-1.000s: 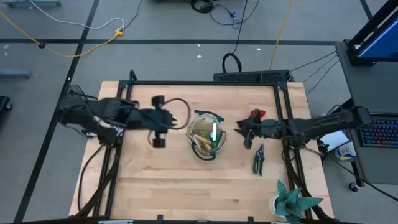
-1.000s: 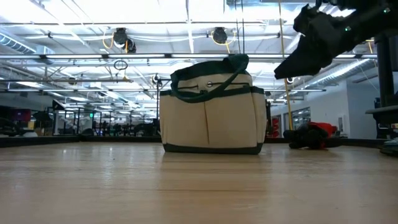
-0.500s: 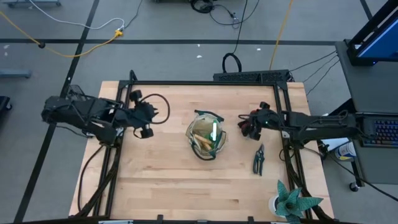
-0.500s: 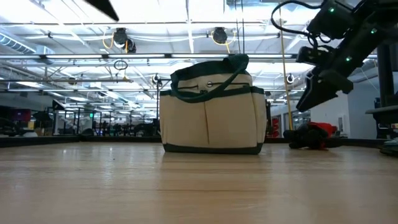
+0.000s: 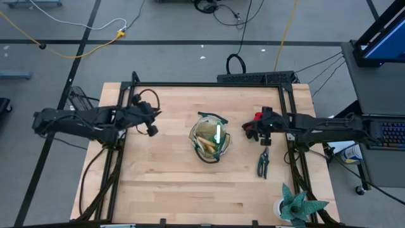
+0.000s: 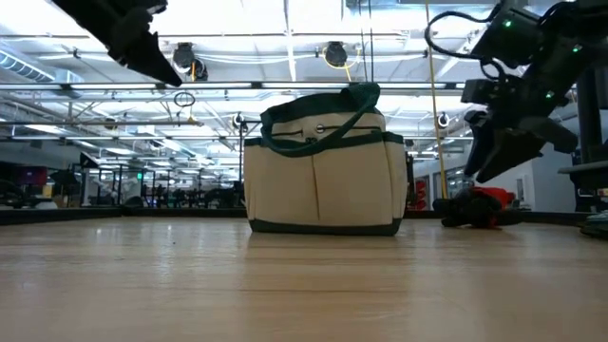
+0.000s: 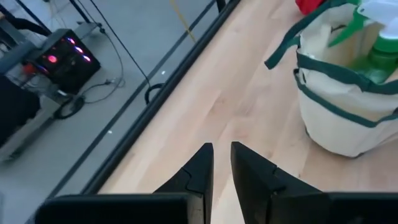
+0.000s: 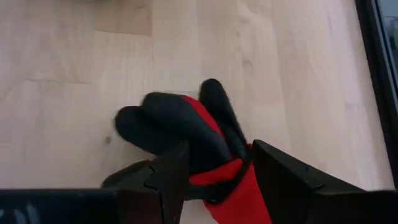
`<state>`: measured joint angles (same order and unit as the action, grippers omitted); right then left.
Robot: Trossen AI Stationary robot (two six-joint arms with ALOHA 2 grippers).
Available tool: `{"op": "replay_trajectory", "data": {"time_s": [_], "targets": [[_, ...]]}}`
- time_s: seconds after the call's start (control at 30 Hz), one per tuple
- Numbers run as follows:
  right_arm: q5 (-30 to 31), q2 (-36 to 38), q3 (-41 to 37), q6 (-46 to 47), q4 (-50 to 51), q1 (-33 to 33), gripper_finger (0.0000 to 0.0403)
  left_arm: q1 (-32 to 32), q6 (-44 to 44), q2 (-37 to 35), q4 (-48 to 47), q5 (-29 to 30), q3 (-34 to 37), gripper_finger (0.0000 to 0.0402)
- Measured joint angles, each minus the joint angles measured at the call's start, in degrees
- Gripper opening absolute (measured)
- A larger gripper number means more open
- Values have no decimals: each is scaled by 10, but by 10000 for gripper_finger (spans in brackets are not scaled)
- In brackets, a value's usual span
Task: Pick & Place Garden tools in Gardening bag
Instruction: Put the red gloves into the brown gardening bag
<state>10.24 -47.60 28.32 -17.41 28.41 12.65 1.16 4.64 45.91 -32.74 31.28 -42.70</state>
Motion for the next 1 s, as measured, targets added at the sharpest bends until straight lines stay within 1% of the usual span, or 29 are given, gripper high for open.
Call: {"op": "replay_trajectory", "data": {"time_s": [0.17,0.33,0.5,0.57,0.63,0.7,0.8,0.87,1.0], "targets": [[18,-26,0,2,-5,28,171,14,-4,6,38,-29,5,60],[18,-68,0,2,-9,63,171,20,-46,6,88,-62,5,60],[17,-119,0,5,-24,84,167,21,-61,6,103,-74,5,60],[18,-138,0,5,-30,87,153,21,-55,7,100,-74,5,60],[18,-154,0,4,-39,90,129,21,-50,6,97,-74,5,60],[19,-168,1,6,-49,91,92,21,-47,7,93,-75,5,60],[19,-184,1,14,-57,91,27,21,-46,7,88,-75,5,60],[19,-189,1,28,-62,91,15,21,-43,7,88,-75,5,60],[18,-181,0,81,-87,86,21,21,-41,7,88,-87,5,60]]}}
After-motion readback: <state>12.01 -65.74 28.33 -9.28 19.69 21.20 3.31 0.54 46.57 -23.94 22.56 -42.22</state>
